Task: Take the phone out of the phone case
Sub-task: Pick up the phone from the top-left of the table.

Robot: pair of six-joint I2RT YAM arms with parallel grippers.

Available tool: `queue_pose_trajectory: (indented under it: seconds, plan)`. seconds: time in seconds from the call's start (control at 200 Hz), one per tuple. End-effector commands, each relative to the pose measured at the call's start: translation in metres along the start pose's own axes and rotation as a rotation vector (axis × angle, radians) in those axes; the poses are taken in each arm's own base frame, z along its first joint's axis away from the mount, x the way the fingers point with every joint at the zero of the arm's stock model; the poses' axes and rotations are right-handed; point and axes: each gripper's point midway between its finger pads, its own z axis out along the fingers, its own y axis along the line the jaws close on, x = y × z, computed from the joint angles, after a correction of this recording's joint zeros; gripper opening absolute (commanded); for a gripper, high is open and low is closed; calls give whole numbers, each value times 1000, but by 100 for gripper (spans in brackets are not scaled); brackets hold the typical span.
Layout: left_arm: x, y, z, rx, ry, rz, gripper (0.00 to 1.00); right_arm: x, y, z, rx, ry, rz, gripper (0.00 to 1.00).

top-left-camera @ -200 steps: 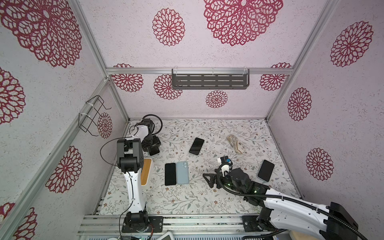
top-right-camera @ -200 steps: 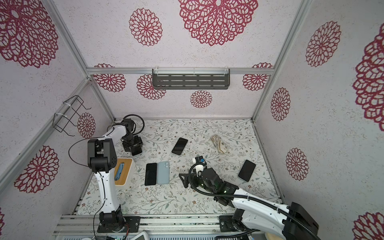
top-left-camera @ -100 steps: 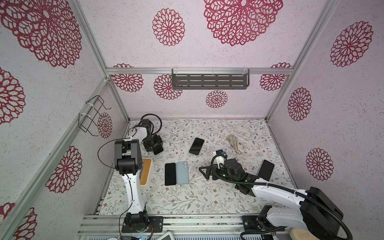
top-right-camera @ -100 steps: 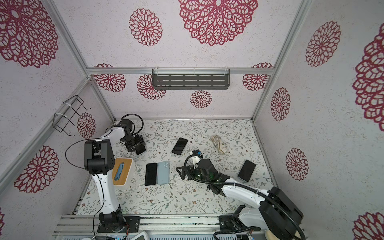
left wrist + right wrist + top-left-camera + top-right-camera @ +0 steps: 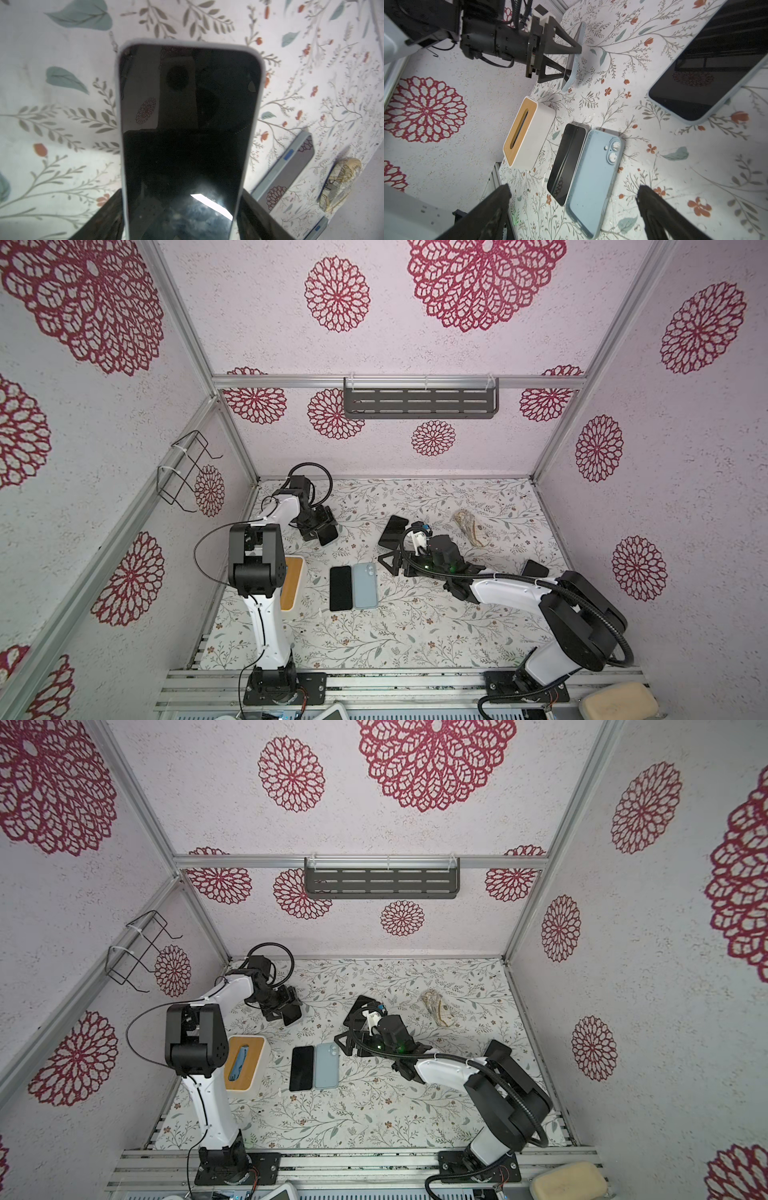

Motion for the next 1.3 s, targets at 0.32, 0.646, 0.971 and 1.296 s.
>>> queue_pose_trajectory:
  seconds: [0.32,0.646,0.971,1.296]
  plan:
    - [30,-110,-54,199,-131,170,63,-42,27,26,-107,-80,45,96]
    - [79,-155,-52,280,-133,225,64,-57,9,29,-43,-149,68,89]
    - [106,-177,-57,327,-151,260,64,-61,-8,27,12,-185,93,72]
    - [123,-185,-52,369,-148,259,64,-62,-13,19,31,-209,98,51]
